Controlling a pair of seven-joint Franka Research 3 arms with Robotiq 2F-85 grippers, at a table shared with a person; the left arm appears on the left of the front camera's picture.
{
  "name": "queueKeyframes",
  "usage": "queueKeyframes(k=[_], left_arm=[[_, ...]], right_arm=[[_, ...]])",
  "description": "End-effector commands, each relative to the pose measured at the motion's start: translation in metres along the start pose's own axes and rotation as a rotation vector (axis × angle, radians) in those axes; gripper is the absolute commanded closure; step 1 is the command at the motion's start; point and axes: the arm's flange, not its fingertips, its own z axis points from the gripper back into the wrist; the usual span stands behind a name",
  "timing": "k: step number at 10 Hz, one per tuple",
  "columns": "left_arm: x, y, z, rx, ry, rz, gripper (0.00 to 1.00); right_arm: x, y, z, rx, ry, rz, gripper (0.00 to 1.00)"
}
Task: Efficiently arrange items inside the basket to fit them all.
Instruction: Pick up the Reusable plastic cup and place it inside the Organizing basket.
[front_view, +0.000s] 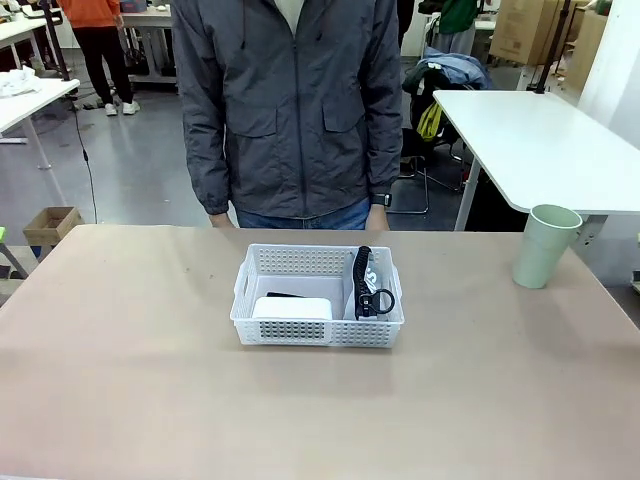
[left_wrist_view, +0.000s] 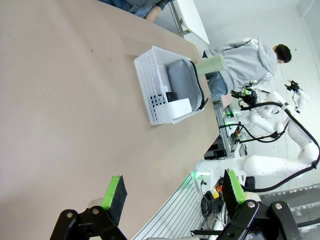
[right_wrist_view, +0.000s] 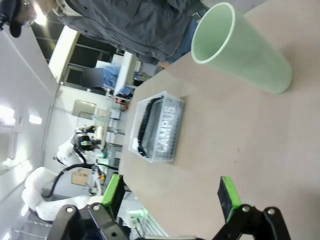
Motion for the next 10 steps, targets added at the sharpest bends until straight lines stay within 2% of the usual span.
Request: queueKeyframes(k=[1, 3, 4, 5, 6, 7, 10], left_arm=[[-0.002, -0.004, 0.002, -0.007, 0.005, 0.007, 0.0], [-0.002, -0.004, 0.002, -0.007, 0.005, 0.007, 0.0], [-0.002, -0.004, 0.002, -0.007, 0.005, 0.007, 0.0], [-0.002, -0.004, 0.002, -0.007, 0.005, 0.007, 0.0], [-0.002, -0.004, 0.002, -0.007, 0.005, 0.007, 0.0], [-0.002, -0.004, 0.002, -0.007, 0.005, 0.007, 0.0], [-0.002, -0.004, 0.002, -0.007, 0.005, 0.007, 0.0]], right_arm=[[0.02, -0.015, -0.014, -0.061, 0.042, 0.154, 0.0], [0.037, -0.032, -0.028, -0.143, 0.022, 0.299, 0.0], [0.042, -0.045, -0.033, -0.198, 0.025, 0.314, 0.0], [0.042, -0.05, -0.036, -0.222, 0.028, 0.323, 0.0], [0.046, -0.046, -0.035, -0.18, 0.001, 0.256, 0.0], [0.04, -0.041, -0.03, -0.19, 0.056, 0.293, 0.0], [0.04, -0.048, -0.032, -0.197, 0.05, 0.281, 0.0]])
